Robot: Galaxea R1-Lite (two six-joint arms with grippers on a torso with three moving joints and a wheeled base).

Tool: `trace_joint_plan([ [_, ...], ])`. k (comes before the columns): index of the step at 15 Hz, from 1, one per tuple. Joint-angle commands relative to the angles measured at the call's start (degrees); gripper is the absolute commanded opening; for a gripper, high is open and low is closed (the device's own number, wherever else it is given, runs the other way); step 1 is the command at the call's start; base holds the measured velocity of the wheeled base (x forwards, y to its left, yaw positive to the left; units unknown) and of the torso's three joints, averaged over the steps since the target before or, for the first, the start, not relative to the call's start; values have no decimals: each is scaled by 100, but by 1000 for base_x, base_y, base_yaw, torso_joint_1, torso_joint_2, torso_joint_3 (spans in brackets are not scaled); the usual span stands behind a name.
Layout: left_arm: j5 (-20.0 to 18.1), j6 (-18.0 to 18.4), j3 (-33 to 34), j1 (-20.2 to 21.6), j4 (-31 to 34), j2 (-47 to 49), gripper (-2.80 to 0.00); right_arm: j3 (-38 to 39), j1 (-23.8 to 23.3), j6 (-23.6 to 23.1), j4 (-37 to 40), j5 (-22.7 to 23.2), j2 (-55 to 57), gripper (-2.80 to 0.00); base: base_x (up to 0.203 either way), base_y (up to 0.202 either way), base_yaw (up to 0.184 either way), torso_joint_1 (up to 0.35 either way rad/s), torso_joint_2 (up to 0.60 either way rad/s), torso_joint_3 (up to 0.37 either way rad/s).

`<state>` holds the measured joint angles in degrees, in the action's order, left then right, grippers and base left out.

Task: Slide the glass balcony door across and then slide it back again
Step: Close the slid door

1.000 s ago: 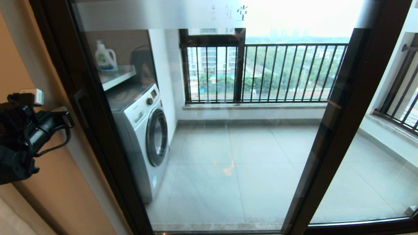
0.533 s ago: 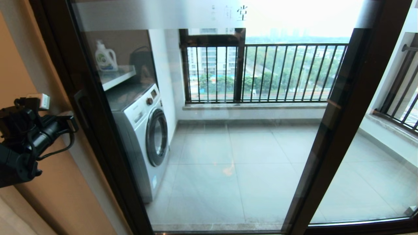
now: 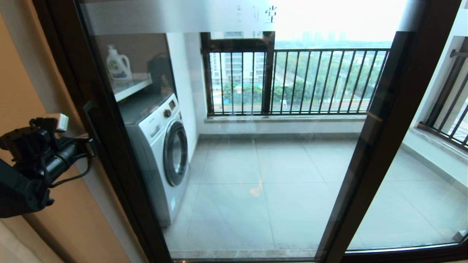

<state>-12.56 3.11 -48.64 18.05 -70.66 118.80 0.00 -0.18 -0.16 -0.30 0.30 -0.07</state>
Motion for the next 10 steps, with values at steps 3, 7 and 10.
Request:
trace_joint_plan([
  [3, 8, 5, 112, -241, -308, -41, -280, 18, 1, -2, -5, 5, 7, -280, 0, 0, 0, 0, 0, 0],
  [7, 52, 5, 55, -364, -300, -93, -280, 18, 1, -2, -5, 5, 7, -280, 0, 0, 0, 0, 0, 0],
  [10, 69, 37, 67, -510, -291, -158, -280, 18, 1, -2, -5, 5, 7, -280, 0, 0, 0, 0, 0, 0],
])
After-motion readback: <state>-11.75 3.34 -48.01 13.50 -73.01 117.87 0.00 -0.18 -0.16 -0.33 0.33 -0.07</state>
